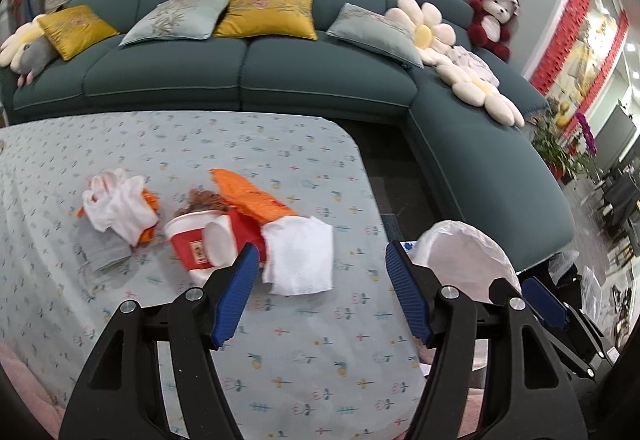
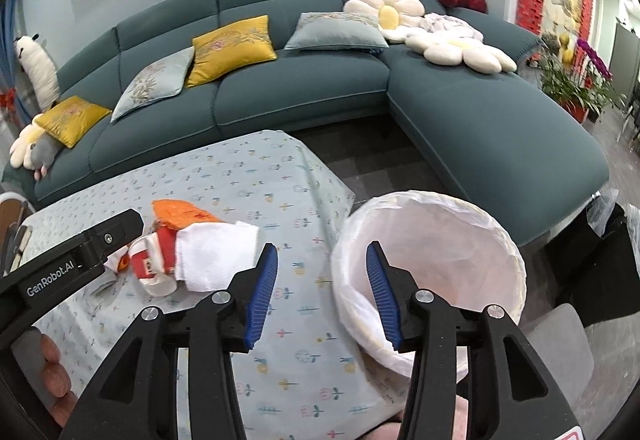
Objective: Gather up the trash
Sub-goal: 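Move both open tools back over the trash on the table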
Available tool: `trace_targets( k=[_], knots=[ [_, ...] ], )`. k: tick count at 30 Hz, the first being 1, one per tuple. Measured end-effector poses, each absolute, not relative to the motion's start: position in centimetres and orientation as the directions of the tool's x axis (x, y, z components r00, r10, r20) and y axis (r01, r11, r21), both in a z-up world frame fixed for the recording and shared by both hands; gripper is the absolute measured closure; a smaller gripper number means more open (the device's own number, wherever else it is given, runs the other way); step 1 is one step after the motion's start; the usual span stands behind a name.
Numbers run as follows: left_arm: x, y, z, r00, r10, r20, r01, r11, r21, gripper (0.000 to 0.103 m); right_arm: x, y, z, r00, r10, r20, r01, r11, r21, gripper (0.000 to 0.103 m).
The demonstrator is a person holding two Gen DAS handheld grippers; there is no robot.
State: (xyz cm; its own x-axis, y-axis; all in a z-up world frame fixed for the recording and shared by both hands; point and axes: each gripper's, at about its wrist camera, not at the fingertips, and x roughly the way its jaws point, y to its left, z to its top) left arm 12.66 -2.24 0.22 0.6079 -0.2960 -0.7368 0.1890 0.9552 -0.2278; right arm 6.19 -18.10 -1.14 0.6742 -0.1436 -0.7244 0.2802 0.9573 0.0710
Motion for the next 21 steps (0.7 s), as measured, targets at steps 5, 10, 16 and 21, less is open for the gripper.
trace_targets(
  k=[5, 10, 16, 21],
  knots=[
    [12.5, 0.2, 0.1, 0.614, -0.279, -0.738, 0.148, 0.960, -0.240, 0.040, 6.3, -16.2, -0.8, 0.679, -0.133, -0.722, 0.252, 0.966, 0.060, 0.053],
    [12.4, 2.5, -0.3, 0.618, -0.259, -0.742, 0.106, 0.963, -0.248, 0.040, 6.4, -14.3, -0.7, 0.680, -0.122, -0.723, 0.225, 0.973, 0.047, 0.052],
    [12.3, 5.6, -1.0, 0.620, -0.226, -0.751, 0.051, 0.967, -0.249, 0.035, 6.7, -11.7, -0.8, 0.674, -0.097, -0.732, 0.188, 0.981, 0.043, 0.050],
    [12.3, 8.0, -1.8, 0.614, -0.202, -0.763, 0.009, 0.969, -0.248, 0.032, 7.3, -9.9, -1.6, 0.662, -0.072, -0.746, 0.160, 0.986, 0.047, 0.050]
  ],
)
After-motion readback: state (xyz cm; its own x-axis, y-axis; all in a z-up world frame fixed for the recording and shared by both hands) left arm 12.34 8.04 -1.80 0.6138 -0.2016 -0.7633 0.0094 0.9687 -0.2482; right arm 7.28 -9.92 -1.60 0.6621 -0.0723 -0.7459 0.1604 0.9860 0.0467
